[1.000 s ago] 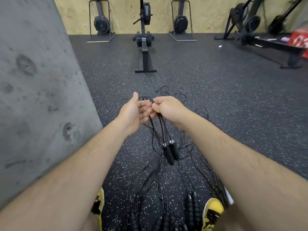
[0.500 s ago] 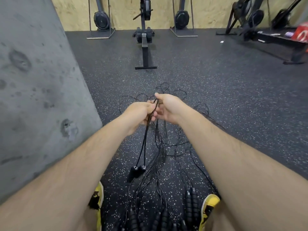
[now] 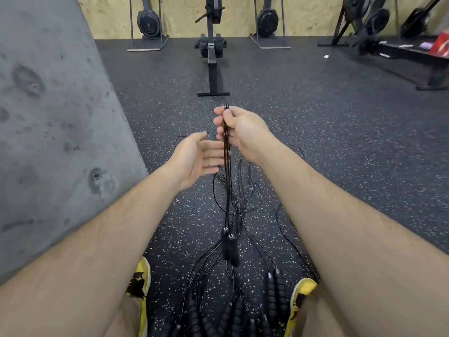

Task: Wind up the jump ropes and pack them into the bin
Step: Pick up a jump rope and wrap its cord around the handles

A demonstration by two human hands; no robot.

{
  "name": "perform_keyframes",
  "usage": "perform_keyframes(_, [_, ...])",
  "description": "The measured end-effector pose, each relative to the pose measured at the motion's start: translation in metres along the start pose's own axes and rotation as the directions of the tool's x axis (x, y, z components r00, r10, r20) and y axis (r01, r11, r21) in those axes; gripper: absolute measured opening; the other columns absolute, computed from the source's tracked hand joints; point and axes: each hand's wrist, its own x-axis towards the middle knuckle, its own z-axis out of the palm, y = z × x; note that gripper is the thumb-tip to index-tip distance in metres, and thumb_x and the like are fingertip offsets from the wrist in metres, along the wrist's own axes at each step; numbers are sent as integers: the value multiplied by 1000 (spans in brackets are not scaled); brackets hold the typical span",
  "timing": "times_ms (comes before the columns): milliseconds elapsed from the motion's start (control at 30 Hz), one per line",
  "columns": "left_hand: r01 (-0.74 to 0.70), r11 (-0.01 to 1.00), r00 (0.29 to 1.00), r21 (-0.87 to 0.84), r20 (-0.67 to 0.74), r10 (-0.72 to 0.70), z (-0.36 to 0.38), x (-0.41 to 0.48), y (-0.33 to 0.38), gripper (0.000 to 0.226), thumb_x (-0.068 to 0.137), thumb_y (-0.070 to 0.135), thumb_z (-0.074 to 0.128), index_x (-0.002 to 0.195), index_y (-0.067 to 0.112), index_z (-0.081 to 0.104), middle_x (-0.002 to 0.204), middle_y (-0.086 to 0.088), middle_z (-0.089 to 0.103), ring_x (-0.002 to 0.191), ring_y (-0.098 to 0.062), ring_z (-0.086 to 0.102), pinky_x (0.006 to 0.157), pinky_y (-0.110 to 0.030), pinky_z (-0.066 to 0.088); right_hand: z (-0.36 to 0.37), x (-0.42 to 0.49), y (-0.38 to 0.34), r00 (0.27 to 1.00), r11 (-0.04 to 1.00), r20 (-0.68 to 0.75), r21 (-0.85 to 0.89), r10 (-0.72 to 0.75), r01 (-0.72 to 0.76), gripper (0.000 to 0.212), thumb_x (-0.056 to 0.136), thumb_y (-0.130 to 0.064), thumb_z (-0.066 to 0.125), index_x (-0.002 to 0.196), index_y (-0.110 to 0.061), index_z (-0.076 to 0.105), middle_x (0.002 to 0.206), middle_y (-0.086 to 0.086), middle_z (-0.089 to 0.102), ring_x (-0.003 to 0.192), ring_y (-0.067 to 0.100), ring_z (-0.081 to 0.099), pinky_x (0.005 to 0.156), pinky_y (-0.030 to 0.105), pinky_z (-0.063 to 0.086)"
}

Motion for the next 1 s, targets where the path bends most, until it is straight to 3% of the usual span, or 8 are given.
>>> perform_keyframes(133, [-34,981,999,-191,2,36,5,11,12,61,106,58,30,86,14,67,62,1,57,54,-17,50,57,-30,42,-5,-10,13,973,942,169,-323,156,-95,24,104,-11,44,106,-6,67,89,5,70,79,19,67,72,31,54])
perform_keyframes(233, [-26,972,995,-234,-97,3,14,14,16,38,108,40,44,98,11,67,66,3,54,49,-11,46,39,-23,40,-9,-22,20,917,900,236,-378,322,-219,22,102,-10,45,107,-3,65,96,11,74,89,24,73,85,37,58])
perform_keyframes(367, [-196,977,970,78,-133,205,21,13,13,33,108,23,47,84,13,67,64,9,61,62,-11,57,73,-29,50,-12,-21,17,932,922,80,-194,354,-334,23,93,-12,42,92,-8,65,96,14,72,100,33,69,95,43,53])
perform_keyframes(467, [-227,916,955,331,-111,276,16,4,12,34,107,26,47,88,11,72,70,5,64,74,-14,61,90,-32,47,-4,-13,11,928,928,-10,-26,372,-372,19,89,-13,42,83,-13,60,71,3,62,78,27,63,103,49,45])
perform_keyframes(600, [-200,876,966,439,-59,250,0,-11,4,32,107,22,46,91,10,70,72,0,67,73,-16,63,88,-38,49,6,-2,7,914,907,-106,217,390,-362,28,89,-19,46,97,1,63,79,7,69,62,22,60,75,34,56])
perform_keyframes(667, [-166,886,984,432,13,178,-3,-16,0,28,108,20,46,92,12,68,76,0,68,75,-17,66,88,-43,51,10,-1,10,933,936,-105,122,343,-330,28,98,-28,52,98,-3,67,85,4,68,69,21,60,70,32,51])
perform_keyframes(833, [-130,985,991,113,40,126,-6,-16,6,32,107,23,42,113,7,69,103,-10,76,102,-30,73,101,-46,52,23,-6,4,990,999,-140,-48,-6,-1,14,100,-19,55,104,-11,65,79,-2,66,73,15,58,61,31,45])
perform_keyframes(1000, [-97,954,994,-283,-67,82,-7,-2,26,52,107,50,33,107,8,62,97,-9,71,88,-22,70,84,-37,53,17,-16,-1,989,943,14,-299,-146,144,14,101,-17,55,95,-16,67,82,-4,71,74,10,68,72,33,59])
